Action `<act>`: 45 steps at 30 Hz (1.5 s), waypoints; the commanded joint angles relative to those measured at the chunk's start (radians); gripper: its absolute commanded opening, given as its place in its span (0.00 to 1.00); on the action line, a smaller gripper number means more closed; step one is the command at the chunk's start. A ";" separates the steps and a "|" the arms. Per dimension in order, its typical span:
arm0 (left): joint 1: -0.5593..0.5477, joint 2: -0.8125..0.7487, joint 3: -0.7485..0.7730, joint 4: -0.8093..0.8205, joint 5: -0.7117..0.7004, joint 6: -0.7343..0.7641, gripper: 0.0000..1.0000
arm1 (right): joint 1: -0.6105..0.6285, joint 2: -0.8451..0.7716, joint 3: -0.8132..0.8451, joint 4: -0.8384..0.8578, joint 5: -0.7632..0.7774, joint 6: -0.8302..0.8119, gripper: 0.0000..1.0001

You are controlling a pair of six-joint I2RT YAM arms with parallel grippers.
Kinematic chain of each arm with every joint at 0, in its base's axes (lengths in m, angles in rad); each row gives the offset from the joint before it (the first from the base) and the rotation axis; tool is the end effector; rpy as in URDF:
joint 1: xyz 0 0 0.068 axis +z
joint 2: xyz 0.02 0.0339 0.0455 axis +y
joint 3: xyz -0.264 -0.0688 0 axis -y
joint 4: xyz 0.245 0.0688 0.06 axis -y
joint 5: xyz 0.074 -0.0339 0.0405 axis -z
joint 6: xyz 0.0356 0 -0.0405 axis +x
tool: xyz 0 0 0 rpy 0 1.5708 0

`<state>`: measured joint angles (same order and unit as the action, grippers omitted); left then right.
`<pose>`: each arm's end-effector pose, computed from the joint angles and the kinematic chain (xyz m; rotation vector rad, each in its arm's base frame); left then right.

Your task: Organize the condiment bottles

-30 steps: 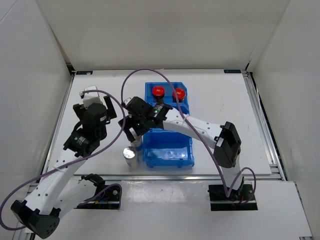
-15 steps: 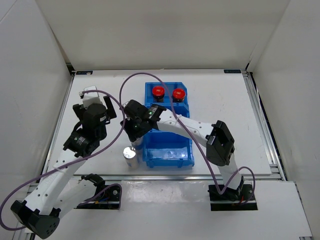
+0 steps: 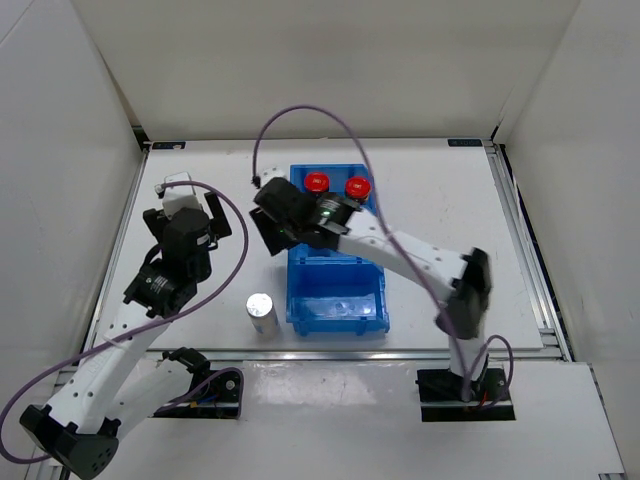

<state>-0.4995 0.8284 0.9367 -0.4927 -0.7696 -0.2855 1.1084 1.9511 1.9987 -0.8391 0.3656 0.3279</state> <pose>0.1619 -0.0601 0.3568 -0.2937 1.8250 0.2074 0.2055 0.3839 0.3539 -0.7165 2.2029 0.3026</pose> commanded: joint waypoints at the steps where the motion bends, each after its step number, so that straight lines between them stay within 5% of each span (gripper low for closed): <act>1: -0.004 -0.026 -0.001 0.003 0.016 0.011 1.00 | -0.005 -0.286 -0.104 0.047 0.153 -0.052 0.00; 14: -0.004 0.004 -0.001 0.003 0.016 0.011 1.00 | -0.005 -0.782 -0.600 -0.127 0.090 0.172 0.00; 29: -0.004 0.094 0.011 0.003 0.099 0.029 1.00 | -0.005 -0.733 -0.911 0.038 0.101 0.260 0.00; 34: -0.079 0.063 -0.007 0.003 0.039 -0.047 1.00 | -0.005 -0.721 -0.922 0.087 0.081 0.290 0.00; 40: -0.105 -0.003 0.022 -0.108 0.312 -0.174 1.00 | -0.005 -0.649 -0.910 0.054 0.130 0.318 0.19; 44: -0.105 0.029 0.073 -0.301 0.455 -0.248 1.00 | -0.015 -0.635 -0.910 0.044 0.130 0.329 0.49; 45: -0.105 0.029 0.085 -0.328 0.478 -0.260 1.00 | -0.015 -0.635 -0.910 0.044 0.130 0.329 0.66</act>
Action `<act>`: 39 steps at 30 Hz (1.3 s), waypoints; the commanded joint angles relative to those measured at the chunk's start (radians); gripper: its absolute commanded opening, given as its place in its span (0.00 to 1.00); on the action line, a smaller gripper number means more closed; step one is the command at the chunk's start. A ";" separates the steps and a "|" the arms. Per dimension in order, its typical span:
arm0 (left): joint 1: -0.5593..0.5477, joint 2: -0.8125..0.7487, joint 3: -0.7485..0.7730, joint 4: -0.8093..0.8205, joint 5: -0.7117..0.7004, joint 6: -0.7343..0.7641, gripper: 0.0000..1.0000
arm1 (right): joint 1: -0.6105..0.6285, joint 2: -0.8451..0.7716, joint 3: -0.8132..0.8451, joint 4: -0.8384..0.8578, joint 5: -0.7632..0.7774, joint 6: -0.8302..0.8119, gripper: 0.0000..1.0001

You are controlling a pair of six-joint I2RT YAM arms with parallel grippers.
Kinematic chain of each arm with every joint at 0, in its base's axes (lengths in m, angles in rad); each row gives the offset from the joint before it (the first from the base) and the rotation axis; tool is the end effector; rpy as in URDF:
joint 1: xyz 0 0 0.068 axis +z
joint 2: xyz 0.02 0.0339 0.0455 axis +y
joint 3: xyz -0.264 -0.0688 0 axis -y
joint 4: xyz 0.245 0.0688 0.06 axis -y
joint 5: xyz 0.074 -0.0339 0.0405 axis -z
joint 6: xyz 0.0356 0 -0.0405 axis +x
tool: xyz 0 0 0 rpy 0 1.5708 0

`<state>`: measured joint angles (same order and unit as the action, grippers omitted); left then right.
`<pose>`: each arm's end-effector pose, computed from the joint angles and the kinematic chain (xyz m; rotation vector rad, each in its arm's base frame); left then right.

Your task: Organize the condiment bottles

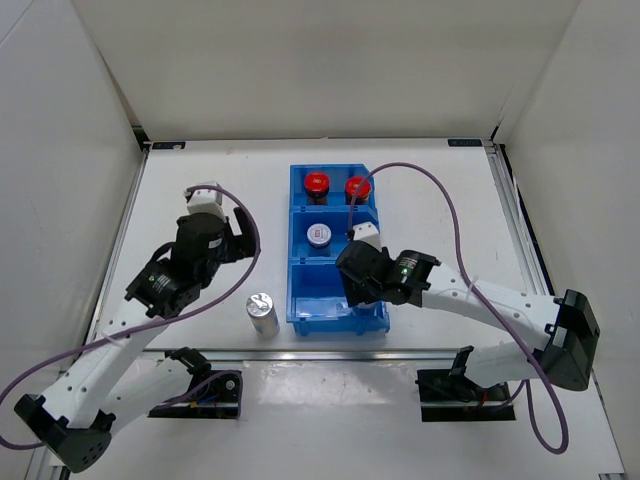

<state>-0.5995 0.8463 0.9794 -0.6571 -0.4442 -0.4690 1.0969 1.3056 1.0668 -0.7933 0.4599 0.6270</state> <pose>0.1505 -0.0843 0.3501 -0.1315 2.0413 -0.2018 0.1315 0.2218 0.2777 -0.4161 2.4179 0.1400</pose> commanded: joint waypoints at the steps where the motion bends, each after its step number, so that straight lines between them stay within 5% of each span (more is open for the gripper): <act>1: -0.014 0.022 0.042 -0.185 0.177 -0.103 1.00 | -0.003 0.011 0.010 -0.001 0.045 0.030 0.74; 5: -0.037 0.031 0.042 -0.260 0.289 -0.170 1.00 | -0.003 0.001 0.021 -0.021 0.066 0.039 1.00; 25: -0.276 0.060 -0.143 -0.404 0.188 -0.531 0.99 | -0.003 -0.204 0.015 -0.081 0.171 0.039 1.00; 28: -0.286 0.069 -0.143 -0.404 0.164 -0.543 0.87 | -0.003 -0.220 0.005 -0.090 0.181 0.039 1.00; 31: -0.304 0.069 -0.105 -0.404 0.130 -0.525 0.64 | -0.003 -0.261 -0.004 -0.099 0.192 0.039 1.00; 32: -0.304 0.069 -0.073 -0.404 0.105 -0.501 0.48 | -0.003 -0.261 -0.004 -0.113 0.203 0.039 1.00; 35: -0.304 0.069 0.022 -0.404 0.056 -0.450 0.20 | -0.003 -0.284 -0.004 -0.126 0.224 0.039 1.00; 39: -0.304 0.117 0.203 -0.441 0.016 -0.373 0.11 | -0.003 -0.328 -0.004 -0.162 0.243 0.057 1.00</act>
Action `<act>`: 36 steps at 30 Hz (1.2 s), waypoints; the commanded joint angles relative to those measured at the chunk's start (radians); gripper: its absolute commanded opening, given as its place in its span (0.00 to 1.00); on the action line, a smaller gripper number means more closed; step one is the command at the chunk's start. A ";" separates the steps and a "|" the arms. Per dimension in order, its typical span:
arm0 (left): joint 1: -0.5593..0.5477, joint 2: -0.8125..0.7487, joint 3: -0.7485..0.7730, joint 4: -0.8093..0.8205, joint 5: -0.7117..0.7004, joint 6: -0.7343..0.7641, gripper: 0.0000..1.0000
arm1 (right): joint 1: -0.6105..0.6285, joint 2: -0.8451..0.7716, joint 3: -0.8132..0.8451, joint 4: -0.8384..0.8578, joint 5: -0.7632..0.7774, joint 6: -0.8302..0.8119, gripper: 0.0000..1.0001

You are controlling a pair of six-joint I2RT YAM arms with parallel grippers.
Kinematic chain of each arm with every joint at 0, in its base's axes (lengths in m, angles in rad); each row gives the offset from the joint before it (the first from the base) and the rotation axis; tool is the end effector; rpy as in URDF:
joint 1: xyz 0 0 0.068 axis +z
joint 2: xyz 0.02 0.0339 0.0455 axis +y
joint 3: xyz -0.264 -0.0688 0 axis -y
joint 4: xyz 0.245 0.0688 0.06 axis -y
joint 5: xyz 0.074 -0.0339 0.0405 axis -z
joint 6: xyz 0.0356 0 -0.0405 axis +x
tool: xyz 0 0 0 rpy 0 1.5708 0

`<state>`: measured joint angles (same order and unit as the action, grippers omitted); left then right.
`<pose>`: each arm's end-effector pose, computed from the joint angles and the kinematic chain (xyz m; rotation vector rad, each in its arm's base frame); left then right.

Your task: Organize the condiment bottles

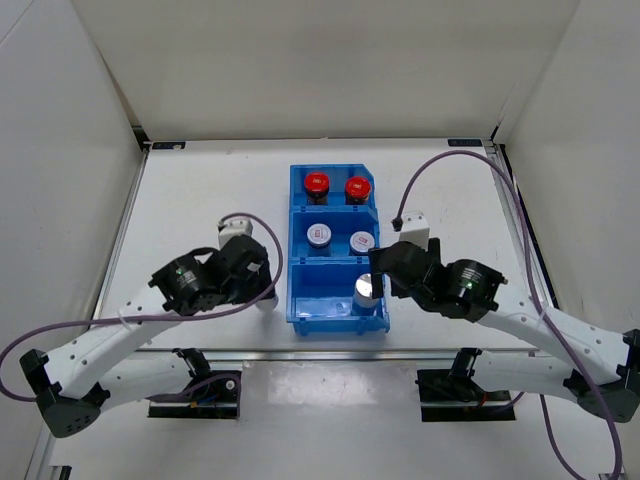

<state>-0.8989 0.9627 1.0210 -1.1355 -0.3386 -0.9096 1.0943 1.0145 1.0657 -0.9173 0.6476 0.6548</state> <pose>0.1096 -0.1188 0.3096 -0.1242 2.5657 -0.2369 0.1056 0.1577 0.3321 -0.2157 2.2174 0.1479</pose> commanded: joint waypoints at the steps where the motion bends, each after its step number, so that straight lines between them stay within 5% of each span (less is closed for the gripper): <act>1: -0.005 0.027 0.201 0.037 -0.099 0.101 0.11 | -0.001 -0.046 -0.003 -0.038 0.055 0.029 1.00; 9: -0.035 0.169 0.467 0.024 -0.073 0.199 0.11 | -0.001 -0.111 -0.013 -0.112 0.107 0.048 1.00; 17: -0.147 0.307 0.352 0.305 0.049 0.245 0.11 | -0.001 -0.109 -0.004 -0.156 0.127 0.058 1.00; 26: -0.172 0.421 0.249 0.316 -0.032 0.193 0.11 | -0.001 -0.129 -0.015 -0.175 0.136 0.068 1.00; 30: -0.172 0.448 0.212 0.335 -0.051 0.193 0.25 | -0.001 -0.119 -0.015 -0.175 0.118 0.059 1.00; 31: -0.172 0.464 0.212 0.335 -0.051 0.193 0.38 | -0.001 -0.097 -0.004 -0.175 0.101 0.058 1.00; 34: -0.172 0.494 0.202 0.355 -0.051 0.193 0.51 | -0.001 -0.085 0.008 -0.175 0.090 0.035 1.00; 36: -0.172 0.504 0.192 0.355 -0.051 0.181 0.68 | -0.001 -0.076 0.017 -0.175 0.080 0.026 1.00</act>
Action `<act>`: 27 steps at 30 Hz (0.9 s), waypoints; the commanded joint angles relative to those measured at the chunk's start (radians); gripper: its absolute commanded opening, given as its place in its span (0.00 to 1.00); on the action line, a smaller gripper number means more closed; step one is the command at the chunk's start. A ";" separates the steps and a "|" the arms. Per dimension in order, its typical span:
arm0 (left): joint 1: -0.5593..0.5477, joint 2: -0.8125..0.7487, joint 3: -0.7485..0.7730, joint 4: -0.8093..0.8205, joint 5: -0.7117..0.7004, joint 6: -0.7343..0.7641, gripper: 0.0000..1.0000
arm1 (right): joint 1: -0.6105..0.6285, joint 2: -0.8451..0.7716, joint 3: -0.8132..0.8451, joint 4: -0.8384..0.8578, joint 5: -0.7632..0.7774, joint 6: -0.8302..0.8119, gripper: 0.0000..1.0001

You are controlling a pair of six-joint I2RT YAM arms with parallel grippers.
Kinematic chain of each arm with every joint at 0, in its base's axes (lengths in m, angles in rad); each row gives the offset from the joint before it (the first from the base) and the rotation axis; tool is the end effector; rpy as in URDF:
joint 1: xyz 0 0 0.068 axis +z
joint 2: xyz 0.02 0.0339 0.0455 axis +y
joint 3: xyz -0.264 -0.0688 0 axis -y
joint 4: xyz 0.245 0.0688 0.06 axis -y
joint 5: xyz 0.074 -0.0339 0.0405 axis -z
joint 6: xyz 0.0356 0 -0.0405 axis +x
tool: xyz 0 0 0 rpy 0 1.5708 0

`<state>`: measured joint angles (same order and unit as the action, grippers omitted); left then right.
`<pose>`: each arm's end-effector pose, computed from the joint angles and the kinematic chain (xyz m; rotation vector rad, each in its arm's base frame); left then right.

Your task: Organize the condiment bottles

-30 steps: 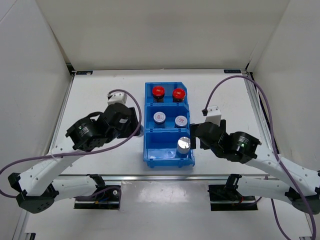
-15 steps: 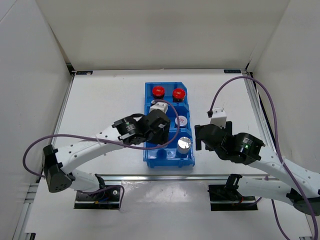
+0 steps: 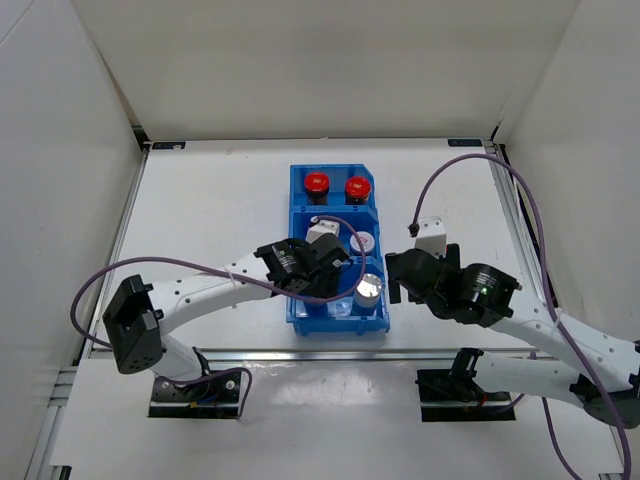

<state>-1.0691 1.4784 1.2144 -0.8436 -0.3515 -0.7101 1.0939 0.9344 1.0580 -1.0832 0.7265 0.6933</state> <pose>0.1530 -0.2535 0.2743 0.3539 2.5545 -0.1839 0.0929 0.1282 0.3332 -0.1803 2.2224 0.0170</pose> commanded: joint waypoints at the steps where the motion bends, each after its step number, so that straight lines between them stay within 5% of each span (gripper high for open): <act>1: -0.002 -0.012 -0.001 0.063 -0.047 -0.019 0.74 | 0.000 0.004 0.025 -0.009 -0.010 -0.012 1.00; 5: -0.002 -0.049 -0.021 0.063 -0.087 -0.038 1.00 | 0.000 -0.028 0.025 -0.009 -0.010 -0.032 1.00; 15: 0.020 -0.245 0.129 0.009 -0.164 0.156 1.00 | 0.000 -0.083 0.029 -0.003 -0.001 -0.064 1.00; 18: 0.041 -0.369 0.152 0.009 -0.291 0.260 1.00 | 0.000 -0.092 0.080 -0.047 0.045 -0.049 1.00; 23: 0.271 -0.538 0.018 0.080 -0.405 0.504 1.00 | 0.000 -0.069 0.160 -0.176 0.139 -0.012 1.00; 27: 0.405 -0.598 -0.116 0.116 -0.464 0.548 1.00 | 0.000 -0.037 0.183 -0.210 0.191 -0.023 1.00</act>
<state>-0.7071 0.8684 1.1942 -0.7410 -0.7330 -0.2630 1.0939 0.8715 1.2060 -1.2266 0.8326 0.6586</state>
